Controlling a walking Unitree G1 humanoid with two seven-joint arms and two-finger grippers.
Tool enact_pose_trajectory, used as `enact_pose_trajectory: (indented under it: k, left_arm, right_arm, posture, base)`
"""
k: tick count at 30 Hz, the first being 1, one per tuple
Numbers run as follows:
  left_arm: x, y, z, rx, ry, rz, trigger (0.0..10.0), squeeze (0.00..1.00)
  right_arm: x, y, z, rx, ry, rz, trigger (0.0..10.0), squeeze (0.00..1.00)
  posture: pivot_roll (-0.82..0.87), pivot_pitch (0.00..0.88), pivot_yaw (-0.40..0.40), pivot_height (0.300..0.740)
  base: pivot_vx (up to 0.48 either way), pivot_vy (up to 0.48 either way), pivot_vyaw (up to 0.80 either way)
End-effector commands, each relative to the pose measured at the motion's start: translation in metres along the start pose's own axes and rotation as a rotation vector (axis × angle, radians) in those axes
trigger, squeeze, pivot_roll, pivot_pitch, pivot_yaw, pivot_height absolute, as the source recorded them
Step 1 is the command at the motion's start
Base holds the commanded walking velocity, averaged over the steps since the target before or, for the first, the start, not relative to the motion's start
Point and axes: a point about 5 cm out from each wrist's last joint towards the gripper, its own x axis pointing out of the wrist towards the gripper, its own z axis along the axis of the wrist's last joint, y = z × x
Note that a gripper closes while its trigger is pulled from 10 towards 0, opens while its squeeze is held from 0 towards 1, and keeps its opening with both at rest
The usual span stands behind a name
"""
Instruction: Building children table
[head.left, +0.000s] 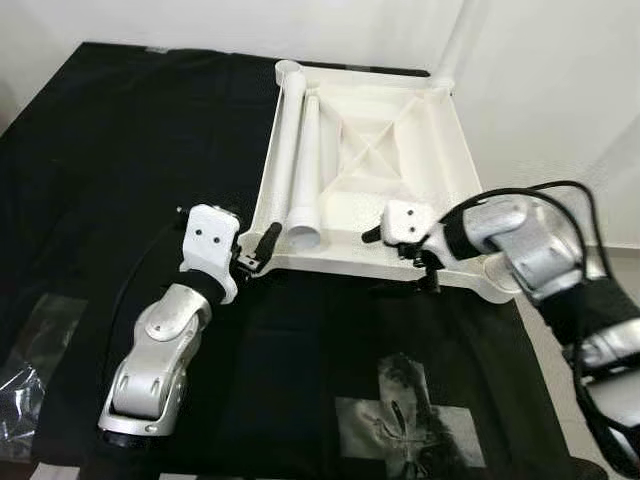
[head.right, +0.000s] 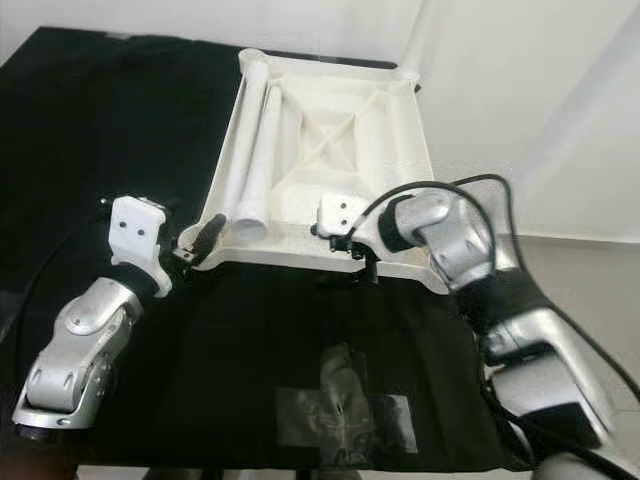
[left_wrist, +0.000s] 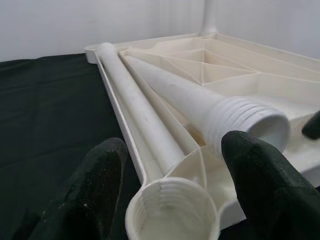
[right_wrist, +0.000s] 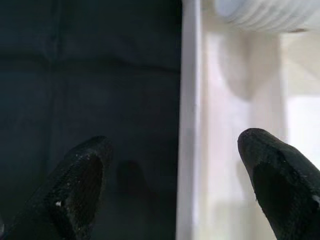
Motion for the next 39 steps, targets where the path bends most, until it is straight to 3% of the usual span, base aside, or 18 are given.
enact_pose_trajectory:
  k: [1, 7, 12, 14, 15, 16, 19, 32, 33, 36, 39]
  left_arm:
    - [-0.004, -0.002, -0.002, 0.011, 0.020, -0.014, 10.0, 0.00]
    - [-0.009, -0.003, -0.004, 0.018, 0.029, -0.014, 10.0, 0.00]
    - [-0.012, -0.002, -0.005, 0.022, 0.037, -0.007, 10.0, 0.00]
    - [-0.013, -0.002, -0.005, 0.021, 0.040, -0.004, 10.0, 0.00]
    - [-0.013, -0.002, -0.005, 0.021, 0.040, -0.004, 10.0, 0.00]
    - [-0.014, -0.003, -0.005, 0.020, 0.041, -0.003, 10.0, 0.00]
    - [-0.015, -0.005, -0.006, 0.020, 0.044, -0.002, 10.0, 0.00]
    - [-0.015, -0.004, -0.005, 0.022, 0.046, 0.007, 10.0, 0.00]
    - [-0.015, -0.002, -0.005, 0.024, 0.046, 0.009, 10.0, 0.00]
    - [-0.015, -0.002, -0.005, 0.025, 0.045, 0.011, 10.0, 0.00]
    - [-0.015, 0.004, -0.003, 0.039, 0.041, 0.025, 10.0, 0.00]
  right_arm:
    - [0.001, 0.001, -0.005, 0.028, 0.015, 0.039, 10.0, 0.00]
    - [0.006, -0.018, 0.000, 0.085, -0.026, -0.040, 10.0, 0.00]
    - [0.010, -0.022, -0.004, 0.098, -0.004, -0.039, 10.0, 0.00]
    - [0.013, -0.020, -0.004, 0.109, -0.009, -0.002, 5.9, 0.00]
    - [0.013, -0.020, -0.004, 0.109, -0.009, -0.002, 5.9, 0.00]
    - [0.013, -0.017, -0.005, 0.099, -0.008, 0.040, 0.0, 0.00]
    - [0.015, -0.011, -0.008, 0.073, 0.008, 0.129, 0.0, 0.00]
    - [0.016, -0.007, -0.022, -0.004, 0.130, 0.159, 0.0, 0.00]
    - [0.017, -0.006, -0.019, -0.053, 0.113, 0.171, 0.0, 0.00]
    - [0.017, -0.005, -0.017, -0.077, 0.103, 0.177, 0.0, 0.00]
    - [0.015, 0.009, -0.017, -0.241, 0.134, 0.328, 0.0, 0.00]
  posture:
    - [0.05, 0.212, -0.112, 0.740]
    - [0.05, 0.232, -0.120, 0.740]
    - [0.05, 0.240, -0.124, 0.740]
    - [0.05, 0.242, -0.128, 0.740]
    - [0.05, 0.242, -0.128, 0.740]
    - [0.05, 0.243, -0.131, 0.740]
    - [0.05, 0.246, -0.134, 0.740]
    - [0.04, 0.250, -0.140, 0.740]
    - [0.04, 0.249, -0.139, 0.740]
    - [0.04, 0.249, -0.139, 0.740]
    - [0.04, 0.250, -0.138, 0.740]
  base:
    - [0.000, 0.000, 0.00]
    - [0.000, 0.000, 0.00]
    - [0.000, 0.000, 0.00]
    - [0.000, 0.000, 0.00]
    - [0.000, 0.000, 0.00]
    - [0.000, 0.000, 0.00]
    - [0.000, 0.000, 0.00]
    - [0.000, 0.000, 0.00]
    - [0.000, 0.000, 0.00]
    - [0.000, 0.000, 0.00]
    - [0.000, 0.000, 0.00]
